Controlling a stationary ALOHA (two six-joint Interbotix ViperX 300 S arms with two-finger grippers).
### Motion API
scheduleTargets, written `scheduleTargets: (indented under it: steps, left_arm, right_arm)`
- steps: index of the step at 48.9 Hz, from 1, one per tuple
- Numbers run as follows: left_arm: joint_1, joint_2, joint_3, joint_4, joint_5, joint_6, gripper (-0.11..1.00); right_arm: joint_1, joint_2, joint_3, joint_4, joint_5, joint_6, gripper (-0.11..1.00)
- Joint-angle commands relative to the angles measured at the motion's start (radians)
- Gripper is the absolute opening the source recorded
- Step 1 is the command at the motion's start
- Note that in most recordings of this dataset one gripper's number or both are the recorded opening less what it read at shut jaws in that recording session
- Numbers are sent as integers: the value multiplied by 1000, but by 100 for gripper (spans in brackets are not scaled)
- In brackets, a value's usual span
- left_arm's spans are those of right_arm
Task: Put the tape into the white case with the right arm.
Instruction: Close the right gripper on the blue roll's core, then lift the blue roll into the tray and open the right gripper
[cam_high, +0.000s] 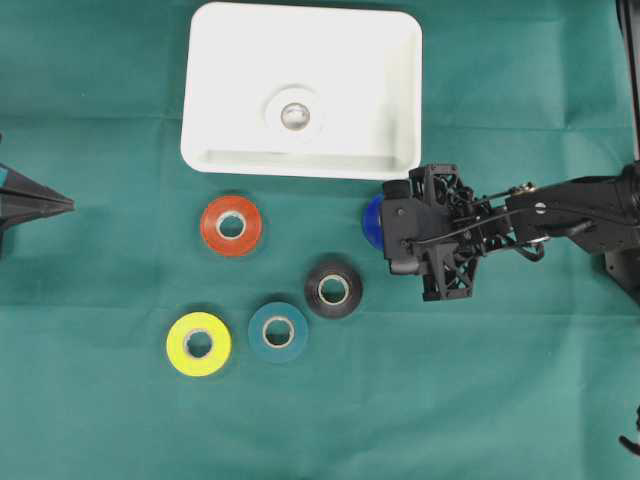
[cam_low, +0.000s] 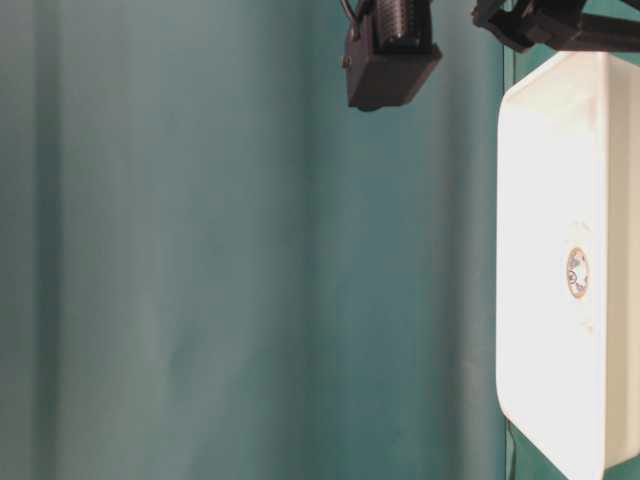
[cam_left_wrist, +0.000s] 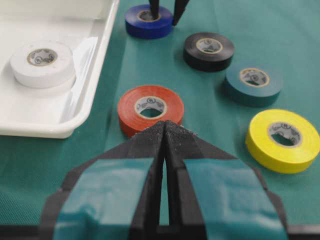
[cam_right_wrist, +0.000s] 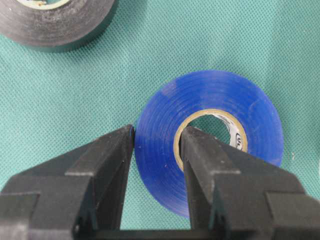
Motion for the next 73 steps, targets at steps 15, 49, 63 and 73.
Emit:
scheduleTargets:
  steps: [15, 49, 63, 73]
  left_arm:
    - [2, 6, -12, -2, -3, 0, 1]
    - [2, 6, -12, -2, -3, 0, 1]
    - [2, 6, -12, -2, -3, 0, 1]
    - [2, 6, -12, -2, -3, 0, 1]
  right_arm:
    - [49, -127, -60, -2, 0, 2, 2]
    - [-101, -141, -72, -2, -6, 2, 2]
    - [-210, -141, -83, -2, -9, -8, 2]
    - [-261, -140, -72, -2, -67, 0, 2]
